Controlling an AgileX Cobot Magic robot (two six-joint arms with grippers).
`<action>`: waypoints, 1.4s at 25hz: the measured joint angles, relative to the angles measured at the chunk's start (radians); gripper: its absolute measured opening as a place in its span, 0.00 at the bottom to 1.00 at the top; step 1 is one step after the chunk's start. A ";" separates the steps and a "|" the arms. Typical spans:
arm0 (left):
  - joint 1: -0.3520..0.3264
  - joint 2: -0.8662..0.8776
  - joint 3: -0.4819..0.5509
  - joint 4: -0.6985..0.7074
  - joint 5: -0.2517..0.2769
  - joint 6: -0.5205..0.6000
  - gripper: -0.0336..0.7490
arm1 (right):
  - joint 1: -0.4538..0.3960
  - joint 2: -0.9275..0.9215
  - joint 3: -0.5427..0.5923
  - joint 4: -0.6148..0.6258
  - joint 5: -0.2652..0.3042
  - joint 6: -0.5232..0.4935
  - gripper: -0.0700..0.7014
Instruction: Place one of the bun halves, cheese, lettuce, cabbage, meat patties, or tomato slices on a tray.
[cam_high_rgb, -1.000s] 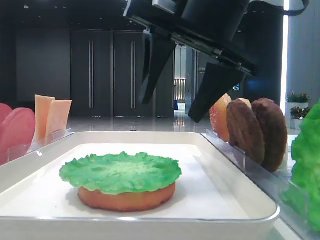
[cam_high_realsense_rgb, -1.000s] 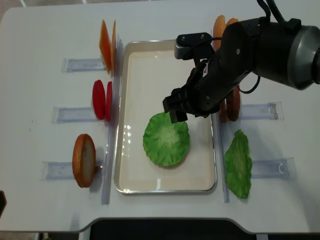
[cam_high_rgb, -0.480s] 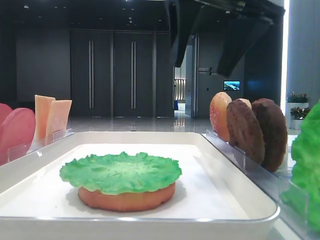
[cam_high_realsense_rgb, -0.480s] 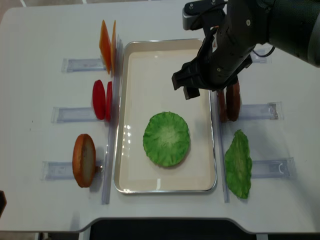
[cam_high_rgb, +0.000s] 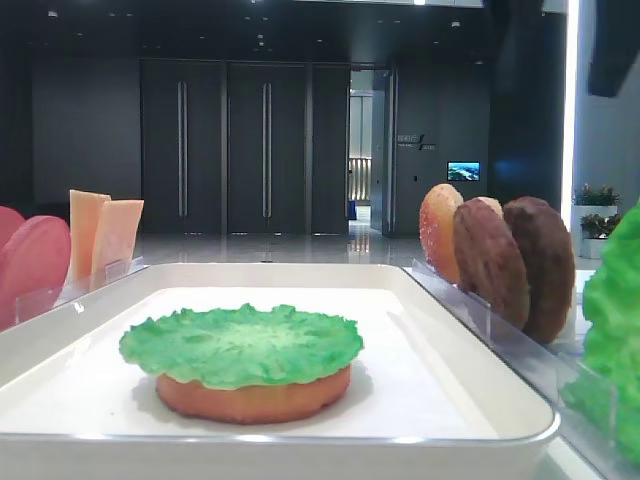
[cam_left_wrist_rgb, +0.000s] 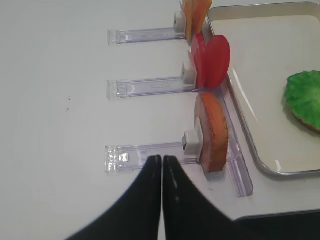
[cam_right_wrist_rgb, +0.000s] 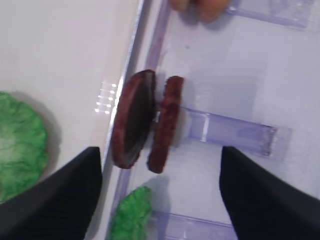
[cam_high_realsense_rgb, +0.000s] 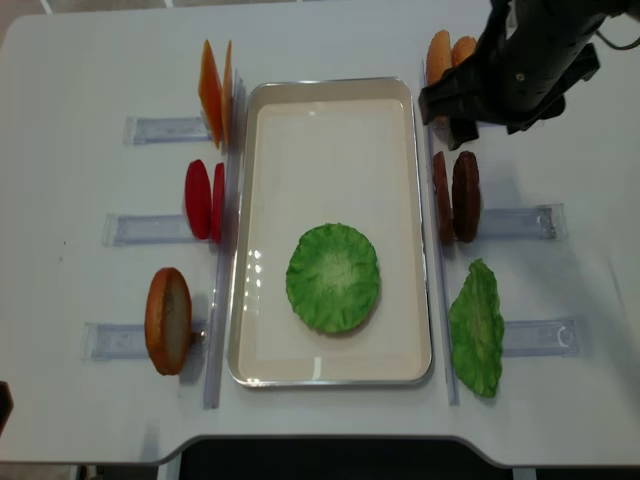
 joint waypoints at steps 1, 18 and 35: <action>0.000 0.000 0.000 0.000 0.000 0.000 0.04 | -0.024 -0.004 0.000 -0.004 0.013 -0.011 0.71; 0.000 0.000 0.000 0.000 0.000 0.000 0.04 | -0.513 -0.009 0.000 -0.001 0.097 -0.178 0.71; 0.000 0.000 0.000 0.000 0.000 0.000 0.04 | -0.616 -0.188 0.107 0.062 0.098 -0.245 0.71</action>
